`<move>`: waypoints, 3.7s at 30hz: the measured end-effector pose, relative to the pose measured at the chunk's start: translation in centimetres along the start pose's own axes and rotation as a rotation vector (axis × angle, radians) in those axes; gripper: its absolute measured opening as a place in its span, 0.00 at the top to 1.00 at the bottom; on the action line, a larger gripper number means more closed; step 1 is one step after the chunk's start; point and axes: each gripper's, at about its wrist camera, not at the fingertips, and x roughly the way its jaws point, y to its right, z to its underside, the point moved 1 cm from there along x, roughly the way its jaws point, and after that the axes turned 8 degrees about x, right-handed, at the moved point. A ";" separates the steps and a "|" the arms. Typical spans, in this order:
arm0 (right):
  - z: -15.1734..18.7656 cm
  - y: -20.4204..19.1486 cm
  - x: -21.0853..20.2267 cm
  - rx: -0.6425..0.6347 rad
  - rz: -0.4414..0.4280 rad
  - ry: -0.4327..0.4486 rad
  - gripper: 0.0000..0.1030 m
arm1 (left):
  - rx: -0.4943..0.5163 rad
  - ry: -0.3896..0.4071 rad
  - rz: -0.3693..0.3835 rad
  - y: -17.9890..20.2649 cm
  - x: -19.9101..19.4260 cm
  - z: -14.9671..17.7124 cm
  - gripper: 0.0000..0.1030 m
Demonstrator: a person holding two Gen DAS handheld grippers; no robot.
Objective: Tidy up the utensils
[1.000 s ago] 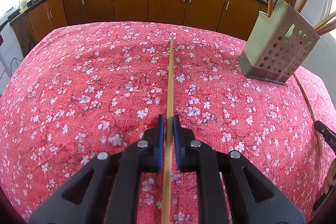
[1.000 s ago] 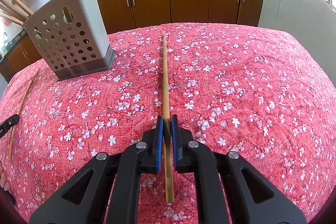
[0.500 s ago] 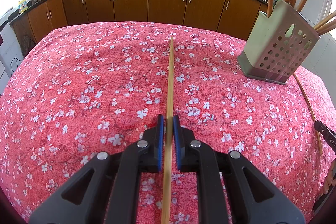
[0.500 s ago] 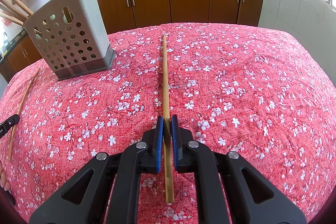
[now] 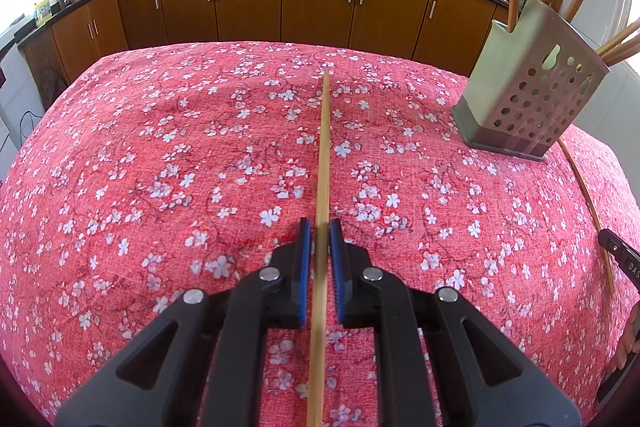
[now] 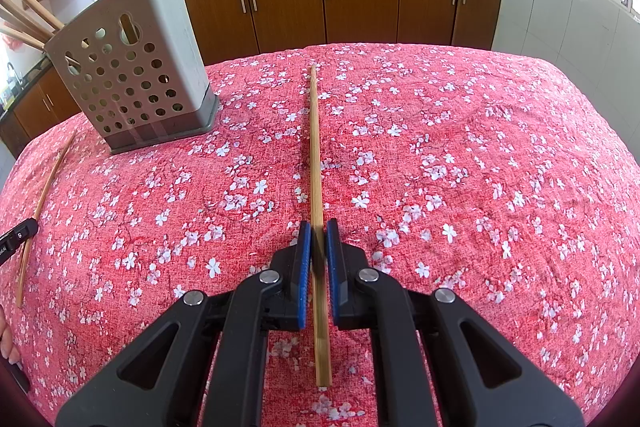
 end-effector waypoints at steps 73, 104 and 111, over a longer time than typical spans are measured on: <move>-9.7 -6.4 -24.3 -0.058 -0.447 0.534 0.93 | 0.144 0.557 0.271 9.5 -23.4 -11.8 0.92; -12.6 -7.9 -21.0 -0.057 -0.321 0.548 0.56 | 0.032 0.591 0.226 8.5 -19.7 -15.5 0.58; -7.1 -7.3 -23.7 -0.122 -0.238 0.644 0.07 | 0.062 0.584 0.130 6.2 -22.9 -9.1 0.18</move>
